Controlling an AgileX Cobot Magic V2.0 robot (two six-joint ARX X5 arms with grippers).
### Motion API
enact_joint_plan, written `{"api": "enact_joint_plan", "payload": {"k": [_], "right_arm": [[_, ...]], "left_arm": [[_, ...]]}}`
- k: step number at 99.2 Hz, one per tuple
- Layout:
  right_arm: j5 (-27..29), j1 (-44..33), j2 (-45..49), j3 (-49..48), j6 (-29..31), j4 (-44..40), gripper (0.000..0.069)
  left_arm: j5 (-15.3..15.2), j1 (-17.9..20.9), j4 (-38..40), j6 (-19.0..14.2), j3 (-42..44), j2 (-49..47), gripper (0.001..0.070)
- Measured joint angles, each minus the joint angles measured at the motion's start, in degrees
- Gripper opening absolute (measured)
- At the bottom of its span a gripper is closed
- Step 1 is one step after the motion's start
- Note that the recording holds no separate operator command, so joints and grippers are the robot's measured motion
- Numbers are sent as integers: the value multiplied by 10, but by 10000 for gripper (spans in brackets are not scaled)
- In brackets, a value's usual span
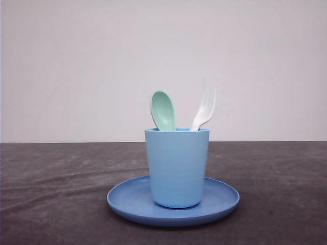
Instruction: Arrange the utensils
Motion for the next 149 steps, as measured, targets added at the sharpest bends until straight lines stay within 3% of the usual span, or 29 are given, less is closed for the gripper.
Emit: {"api": "enact_joint_plan", "payload": {"k": [35,149], "right_arm": [[-12,-17,-63,-2,-11,-32,4],[-11,-17,-62,-2,-15,-29,4]], "left_arm": [[0,0,0,0,0,0,24],[0,0,0,0,0,0,24]]}}
